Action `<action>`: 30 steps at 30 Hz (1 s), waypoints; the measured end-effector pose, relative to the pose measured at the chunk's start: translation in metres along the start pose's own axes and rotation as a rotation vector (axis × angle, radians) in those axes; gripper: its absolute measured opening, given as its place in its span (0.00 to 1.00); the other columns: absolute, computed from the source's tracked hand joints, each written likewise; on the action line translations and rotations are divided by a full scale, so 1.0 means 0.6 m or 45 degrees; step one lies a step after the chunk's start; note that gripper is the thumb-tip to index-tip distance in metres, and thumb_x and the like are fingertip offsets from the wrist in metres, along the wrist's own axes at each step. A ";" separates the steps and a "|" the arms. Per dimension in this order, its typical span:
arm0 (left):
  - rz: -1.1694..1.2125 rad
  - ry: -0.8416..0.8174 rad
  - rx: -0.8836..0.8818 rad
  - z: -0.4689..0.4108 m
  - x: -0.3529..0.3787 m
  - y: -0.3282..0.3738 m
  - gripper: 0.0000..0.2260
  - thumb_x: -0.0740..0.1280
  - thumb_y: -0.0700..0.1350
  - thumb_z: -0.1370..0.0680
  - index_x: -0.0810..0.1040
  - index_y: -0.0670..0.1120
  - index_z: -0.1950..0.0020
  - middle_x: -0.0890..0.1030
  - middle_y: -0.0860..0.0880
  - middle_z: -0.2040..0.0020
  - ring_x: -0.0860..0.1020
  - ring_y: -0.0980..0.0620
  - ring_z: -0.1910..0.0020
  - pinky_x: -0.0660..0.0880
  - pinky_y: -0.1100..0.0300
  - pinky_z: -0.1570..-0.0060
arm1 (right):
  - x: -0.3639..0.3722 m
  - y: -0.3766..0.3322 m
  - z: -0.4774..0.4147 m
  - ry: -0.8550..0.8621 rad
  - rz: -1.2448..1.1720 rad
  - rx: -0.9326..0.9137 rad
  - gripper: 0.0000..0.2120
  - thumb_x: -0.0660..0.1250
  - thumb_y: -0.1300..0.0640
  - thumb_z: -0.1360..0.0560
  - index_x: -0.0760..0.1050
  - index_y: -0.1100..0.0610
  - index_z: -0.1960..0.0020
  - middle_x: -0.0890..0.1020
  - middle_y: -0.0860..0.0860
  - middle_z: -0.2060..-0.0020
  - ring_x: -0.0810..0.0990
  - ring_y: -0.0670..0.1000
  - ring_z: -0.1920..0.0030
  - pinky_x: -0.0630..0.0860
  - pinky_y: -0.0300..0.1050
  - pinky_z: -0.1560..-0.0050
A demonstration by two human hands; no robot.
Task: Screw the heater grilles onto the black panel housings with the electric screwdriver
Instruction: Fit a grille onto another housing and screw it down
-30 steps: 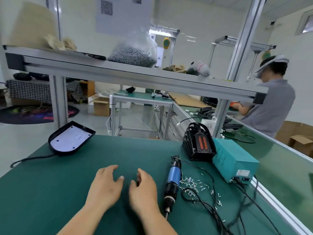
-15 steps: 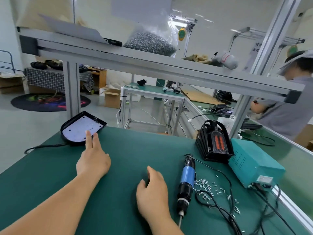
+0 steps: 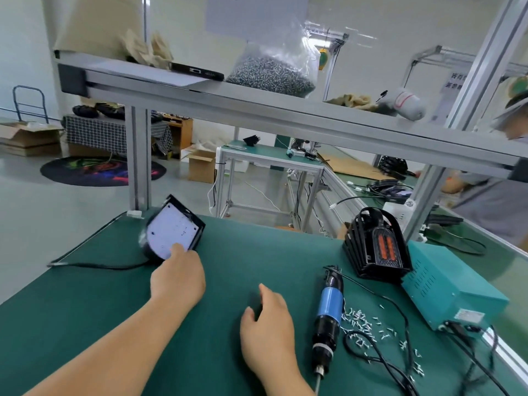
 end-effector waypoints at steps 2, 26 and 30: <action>-0.121 -0.051 0.098 0.038 0.006 0.030 0.11 0.62 0.38 0.24 0.75 0.46 0.43 0.69 0.46 0.38 0.73 0.48 0.63 0.68 0.58 0.65 | -0.001 -0.002 0.001 0.005 0.011 0.002 0.25 0.58 0.55 0.18 0.60 0.54 0.22 0.67 0.48 0.29 0.66 0.47 0.28 0.58 0.32 0.36; 1.770 -0.465 -0.382 0.078 -0.013 -0.079 0.28 0.59 0.62 0.20 0.81 0.37 0.52 0.83 0.45 0.67 0.82 0.50 0.71 0.77 0.59 0.69 | -0.026 -0.002 0.003 0.155 -0.435 0.098 0.23 0.56 0.70 0.23 0.79 0.52 0.37 0.81 0.47 0.38 0.78 0.47 0.41 0.72 0.33 0.40; 2.113 -0.988 -0.317 0.088 0.033 -0.022 0.44 0.50 0.78 0.30 0.85 0.43 0.42 0.84 0.41 0.42 0.83 0.41 0.44 0.75 0.45 0.43 | -0.026 -0.021 0.009 0.090 -0.472 -0.081 0.23 0.58 0.69 0.20 0.75 0.53 0.30 0.78 0.42 0.35 0.74 0.39 0.36 0.64 0.24 0.37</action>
Point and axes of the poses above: each hand's wrist, its own z-axis away from the middle knuckle, its own x-axis out of the palm, y = z × x, the point moved 6 cm from there along -z, towards the middle knuckle
